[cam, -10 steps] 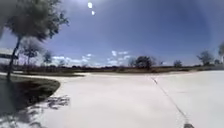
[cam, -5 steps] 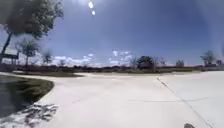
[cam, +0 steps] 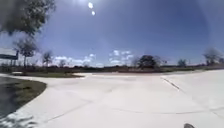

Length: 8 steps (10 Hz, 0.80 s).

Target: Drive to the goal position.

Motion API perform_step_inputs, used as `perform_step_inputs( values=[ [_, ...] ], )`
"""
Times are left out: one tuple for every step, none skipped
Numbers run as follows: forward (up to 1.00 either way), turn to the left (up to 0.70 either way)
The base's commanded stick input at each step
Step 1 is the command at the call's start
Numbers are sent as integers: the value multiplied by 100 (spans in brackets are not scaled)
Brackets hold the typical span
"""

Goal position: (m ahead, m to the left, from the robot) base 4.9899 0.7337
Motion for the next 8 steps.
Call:
perform_step_inputs(
  values=[
    [100, 0],
    [100, 0],
    [100, 0],
    [100, 0],
    [100, 0],
    [100, 0],
    [100, 0],
    [100, 0]
  ],
)
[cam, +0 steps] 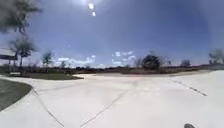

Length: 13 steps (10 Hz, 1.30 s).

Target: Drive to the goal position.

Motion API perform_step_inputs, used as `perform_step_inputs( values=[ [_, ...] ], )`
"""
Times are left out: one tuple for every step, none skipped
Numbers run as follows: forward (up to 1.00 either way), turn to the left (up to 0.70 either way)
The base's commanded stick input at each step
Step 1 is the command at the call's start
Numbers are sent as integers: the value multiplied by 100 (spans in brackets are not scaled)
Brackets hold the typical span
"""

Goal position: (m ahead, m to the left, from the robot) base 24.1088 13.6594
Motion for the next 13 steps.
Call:
perform_step_inputs(
  values=[
    [100, 0],
    [100, 6],
    [100, 12],
    [100, 18],
    [100, 24],
    [100, 36],
    [100, 40],
    [100, 40],
    [100, 40],
    [100, 19],
    [100, 0],
    [100, 0],
    [100, 0]
  ],
)
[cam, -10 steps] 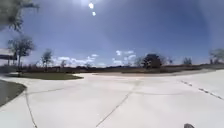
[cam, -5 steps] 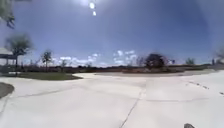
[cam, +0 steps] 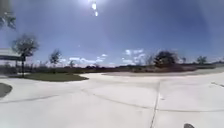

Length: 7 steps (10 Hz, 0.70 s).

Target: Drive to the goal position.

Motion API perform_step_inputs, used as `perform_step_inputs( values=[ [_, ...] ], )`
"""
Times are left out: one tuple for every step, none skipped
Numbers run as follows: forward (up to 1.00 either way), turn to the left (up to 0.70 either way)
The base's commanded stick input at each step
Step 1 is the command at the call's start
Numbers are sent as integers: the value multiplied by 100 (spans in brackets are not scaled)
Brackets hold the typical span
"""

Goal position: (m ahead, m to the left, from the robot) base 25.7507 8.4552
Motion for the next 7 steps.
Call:
perform_step_inputs(
  values=[
    [100, 0],
    [100, 0],
    [100, 0],
    [100, 0],
    [100, 0],
    [100, 0],
    [100, 0]
  ],
)
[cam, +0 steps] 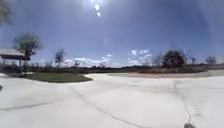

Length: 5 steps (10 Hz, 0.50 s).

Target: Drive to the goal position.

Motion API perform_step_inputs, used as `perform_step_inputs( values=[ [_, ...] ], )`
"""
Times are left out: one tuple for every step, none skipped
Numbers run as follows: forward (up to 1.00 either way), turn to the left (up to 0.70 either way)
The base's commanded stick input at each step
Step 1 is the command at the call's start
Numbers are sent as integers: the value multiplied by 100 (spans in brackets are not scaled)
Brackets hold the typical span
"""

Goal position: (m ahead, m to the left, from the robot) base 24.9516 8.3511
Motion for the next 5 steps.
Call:
perform_step_inputs(
  values=[
    [100, 0],
    [100, 0],
    [100, 0],
    [100, 0],
    [100, 0]
  ],
)
